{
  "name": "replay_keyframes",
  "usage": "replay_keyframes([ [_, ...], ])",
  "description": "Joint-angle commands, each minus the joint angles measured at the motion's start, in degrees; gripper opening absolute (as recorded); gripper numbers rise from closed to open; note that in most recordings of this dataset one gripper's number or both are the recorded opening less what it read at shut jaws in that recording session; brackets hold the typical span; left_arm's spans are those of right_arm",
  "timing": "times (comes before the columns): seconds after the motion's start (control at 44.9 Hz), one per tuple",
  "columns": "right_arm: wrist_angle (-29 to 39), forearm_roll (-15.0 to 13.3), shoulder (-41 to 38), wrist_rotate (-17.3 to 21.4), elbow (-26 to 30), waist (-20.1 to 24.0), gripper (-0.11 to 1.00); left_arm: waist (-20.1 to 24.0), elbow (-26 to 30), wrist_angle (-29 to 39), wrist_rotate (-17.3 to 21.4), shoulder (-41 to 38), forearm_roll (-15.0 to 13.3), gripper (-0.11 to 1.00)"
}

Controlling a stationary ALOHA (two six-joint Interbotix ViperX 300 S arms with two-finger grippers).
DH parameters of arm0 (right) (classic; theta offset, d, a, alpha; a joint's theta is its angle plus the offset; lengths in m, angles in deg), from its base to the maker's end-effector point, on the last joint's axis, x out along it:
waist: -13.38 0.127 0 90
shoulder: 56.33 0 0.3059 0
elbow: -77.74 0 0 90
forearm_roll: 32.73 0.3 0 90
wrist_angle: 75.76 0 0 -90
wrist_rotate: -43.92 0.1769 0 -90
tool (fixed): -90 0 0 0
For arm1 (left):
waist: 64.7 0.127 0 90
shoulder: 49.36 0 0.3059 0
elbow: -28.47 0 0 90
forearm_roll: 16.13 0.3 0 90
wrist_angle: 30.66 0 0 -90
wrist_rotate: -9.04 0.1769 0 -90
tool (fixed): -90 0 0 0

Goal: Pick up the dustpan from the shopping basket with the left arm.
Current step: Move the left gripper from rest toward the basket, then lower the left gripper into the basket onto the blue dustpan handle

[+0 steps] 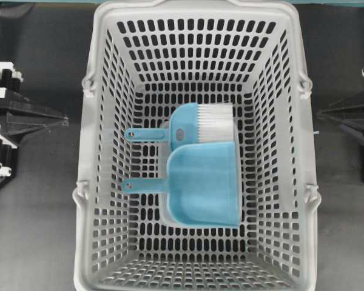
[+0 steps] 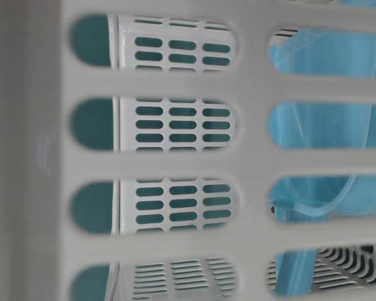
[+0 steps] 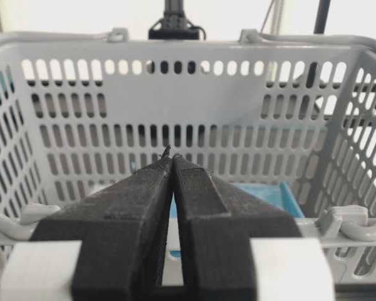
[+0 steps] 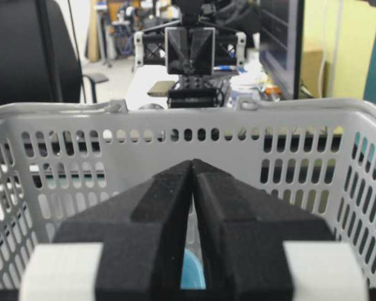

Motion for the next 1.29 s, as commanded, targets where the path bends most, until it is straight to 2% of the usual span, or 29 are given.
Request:
replay_keyframes([
  [0.0,-0.26,0.09,-0.79,0.35,0.44,0.09,0.00,0.35,4.57,3.78,-0.26,-0.35,2.37,0.06],
  [0.067,0.35,0.53,-0.88,0.44,0.18,0.09,0.06,0.35,8.53,10.46,-0.44,-1.14,2.46,0.02],
  [0.156,1.58,0.62,-0.88,0.53,0.18,0.18,-0.01,0.00,14.41,21.27,-0.62,-3.43,2.37,0.00],
  [0.289,2.11,0.62,-0.79,0.44,0.18,0.26,-0.01,-1.67,24.35,35.42,-0.70,-9.32,2.37,0.00],
  [0.557,2.11,0.62,-0.70,0.44,0.18,0.35,-0.01,-4.57,45.62,61.35,-0.09,-28.74,2.46,0.00],
  [0.757,2.11,0.62,-0.62,0.44,0.09,0.26,-0.01,-5.19,58.62,77.08,-0.09,-42.98,2.46,0.00],
  [0.913,2.11,0.62,-0.53,0.44,-0.09,0.35,-0.01,-5.10,65.83,84.29,-0.70,-50.19,2.46,0.03],
  [1.002,2.11,0.62,-0.53,0.44,-0.26,0.35,-0.01,-5.54,67.76,86.40,-0.79,-53.35,2.37,0.19],
  [1.158,2.11,0.62,-0.44,0.44,-0.35,0.44,-0.01,-6.42,67.68,86.66,-1.32,-56.95,2.46,0.66],
  [1.225,2.02,0.62,-0.44,0.44,-0.44,0.53,-0.01,-6.50,66.97,86.57,-2.20,-58.36,2.37,0.82],
  [1.269,2.11,0.62,-0.35,0.44,-0.53,0.62,-0.01,-6.50,66.53,86.57,-2.81,-59.15,2.46,0.88],
])
